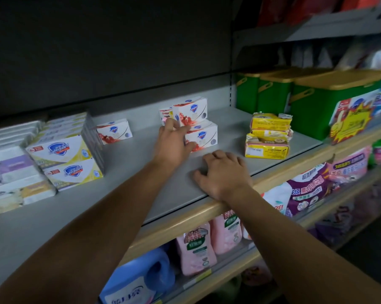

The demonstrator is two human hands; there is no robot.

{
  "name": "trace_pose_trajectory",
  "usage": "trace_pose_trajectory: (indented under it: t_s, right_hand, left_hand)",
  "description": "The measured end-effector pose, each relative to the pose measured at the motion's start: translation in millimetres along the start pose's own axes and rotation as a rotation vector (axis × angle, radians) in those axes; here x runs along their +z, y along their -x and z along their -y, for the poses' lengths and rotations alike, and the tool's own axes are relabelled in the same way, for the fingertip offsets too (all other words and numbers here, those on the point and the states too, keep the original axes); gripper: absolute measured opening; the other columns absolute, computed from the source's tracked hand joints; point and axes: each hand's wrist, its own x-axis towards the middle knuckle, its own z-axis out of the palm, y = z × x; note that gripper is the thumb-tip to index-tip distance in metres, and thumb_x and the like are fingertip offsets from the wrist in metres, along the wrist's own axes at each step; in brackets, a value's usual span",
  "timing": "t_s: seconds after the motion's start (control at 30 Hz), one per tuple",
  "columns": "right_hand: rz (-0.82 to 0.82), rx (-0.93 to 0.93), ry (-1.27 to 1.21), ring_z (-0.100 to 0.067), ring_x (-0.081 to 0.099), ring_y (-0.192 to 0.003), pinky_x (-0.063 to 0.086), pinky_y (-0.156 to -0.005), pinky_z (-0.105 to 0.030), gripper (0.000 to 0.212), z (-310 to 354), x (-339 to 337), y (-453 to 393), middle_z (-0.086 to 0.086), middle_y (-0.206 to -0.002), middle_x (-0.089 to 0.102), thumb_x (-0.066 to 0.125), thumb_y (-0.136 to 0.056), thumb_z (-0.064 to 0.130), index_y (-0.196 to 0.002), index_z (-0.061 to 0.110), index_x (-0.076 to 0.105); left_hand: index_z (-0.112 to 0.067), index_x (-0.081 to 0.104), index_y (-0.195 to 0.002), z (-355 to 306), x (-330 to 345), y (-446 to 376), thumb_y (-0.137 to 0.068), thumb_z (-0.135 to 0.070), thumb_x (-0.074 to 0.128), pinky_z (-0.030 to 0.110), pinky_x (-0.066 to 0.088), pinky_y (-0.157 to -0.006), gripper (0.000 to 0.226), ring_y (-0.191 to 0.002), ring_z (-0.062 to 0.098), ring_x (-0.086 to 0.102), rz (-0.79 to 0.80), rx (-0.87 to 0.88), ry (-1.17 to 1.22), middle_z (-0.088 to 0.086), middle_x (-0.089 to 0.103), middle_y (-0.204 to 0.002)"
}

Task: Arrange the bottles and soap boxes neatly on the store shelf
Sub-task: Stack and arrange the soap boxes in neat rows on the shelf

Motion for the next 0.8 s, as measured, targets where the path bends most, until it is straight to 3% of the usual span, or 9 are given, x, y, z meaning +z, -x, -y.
trace_pose_trajectory:
  t_s: [0.1,0.23,0.33,0.47,0.5,0.6,0.67,0.8]
  right_hand:
    - [0.001,0.007,-0.016,-0.028,0.039,-0.128,0.028,-0.106,-0.043,0.057,0.5,-0.8,0.3,-0.004,-0.131,0.051,0.033,-0.089,0.055,-0.132,0.022,0.052]
    - [0.016,0.009,-0.011,-0.028,0.039,-0.129,0.028,-0.107,-0.043,0.059,0.5,-2.7,0.6,-0.003,-0.133,0.049,0.034,-0.089,0.055,-0.134,0.022,0.052]
    - [0.029,0.012,-0.011,-0.028,0.039,-0.131,0.027,-0.108,-0.043,0.059,-0.9,-3.1,0.0,-0.003,-0.136,0.048,0.035,-0.089,0.057,-0.135,0.023,0.051]
    - [0.03,0.028,-0.031,-0.027,0.041,-0.13,0.028,-0.108,-0.043,0.06,-0.9,-2.7,-2.0,-0.001,-0.134,0.05,0.037,-0.086,0.061,-0.133,0.026,0.052]
    - [0.026,0.035,-0.032,-0.027,0.041,-0.129,0.028,-0.108,-0.043,0.06,-0.7,-2.0,-3.0,-0.001,-0.134,0.05,0.038,-0.085,0.061,-0.133,0.027,0.052]
    - [0.037,0.062,-0.015,-0.027,0.043,-0.129,0.031,-0.107,-0.042,0.061,0.1,-2.8,-6.2,0.0,-0.135,0.05,0.043,-0.084,0.063,-0.134,0.029,0.051]
    - [0.018,0.065,-0.026,-0.028,0.046,-0.127,0.035,-0.106,-0.041,0.059,3.1,-5.2,-5.2,-0.001,-0.137,0.05,0.05,-0.084,0.061,-0.133,0.029,0.052]
    - [-0.068,-0.087,-0.326,-0.025,0.052,-0.123,0.04,-0.104,-0.033,0.061,41.9,-4.2,-1.9,-0.002,-0.14,0.051,0.067,-0.081,0.04,-0.138,0.026,0.05]
  left_hand:
    - [-0.018,0.062,-0.126,-2.1,3.9,3.9,-0.079,-0.025,0.074,0.03,0.041,-0.098,0.049,-0.113,0.03,0.047,-0.059,-0.007,0.052,0.009,0.048,-0.125]
    - [-0.019,0.062,-0.117,-4.1,-8.4,11.3,-0.077,-0.024,0.074,0.017,0.038,-0.075,0.042,-0.094,0.02,0.062,-0.004,-0.09,0.176,0.0,0.065,-0.096]
    - [-0.021,0.065,-0.116,3.1,-29.3,22.8,-0.08,-0.02,0.071,0.016,0.045,-0.077,0.036,-0.091,0.016,0.063,-0.043,-0.174,0.31,-0.001,0.066,-0.102]
    - [-0.021,0.067,-0.113,34.9,-71.6,55.3,-0.085,-0.017,0.07,0.003,0.045,-0.059,0.029,-0.086,0.006,0.063,-0.04,-0.246,0.467,-0.004,0.063,-0.105]
    - [-0.022,0.068,-0.111,43.4,-83.0,66.1,-0.085,-0.016,0.07,0.008,0.051,-0.062,0.026,-0.088,0.005,0.064,-0.028,-0.268,0.529,-0.001,0.064,-0.107]
    - [-0.021,0.069,-0.1,64.4,-111.7,98.3,-0.086,-0.005,0.069,0.041,0.061,-0.075,0.021,-0.092,0.019,0.07,-0.005,-0.385,0.774,0.005,0.071,-0.1]
    - [-0.019,0.069,-0.097,76.6,-124.5,118.3,-0.087,-0.002,0.066,0.043,0.061,-0.074,0.02,-0.085,0.022,0.071,0.007,-0.451,0.877,0.004,0.073,-0.09]
    - [-0.008,0.07,-0.097,96.4,-131.7,144.0,-0.091,-0.003,0.061,0.045,0.056,-0.081,0.012,-0.086,0.031,0.069,-0.009,-0.536,1.045,0.017,0.074,-0.096]
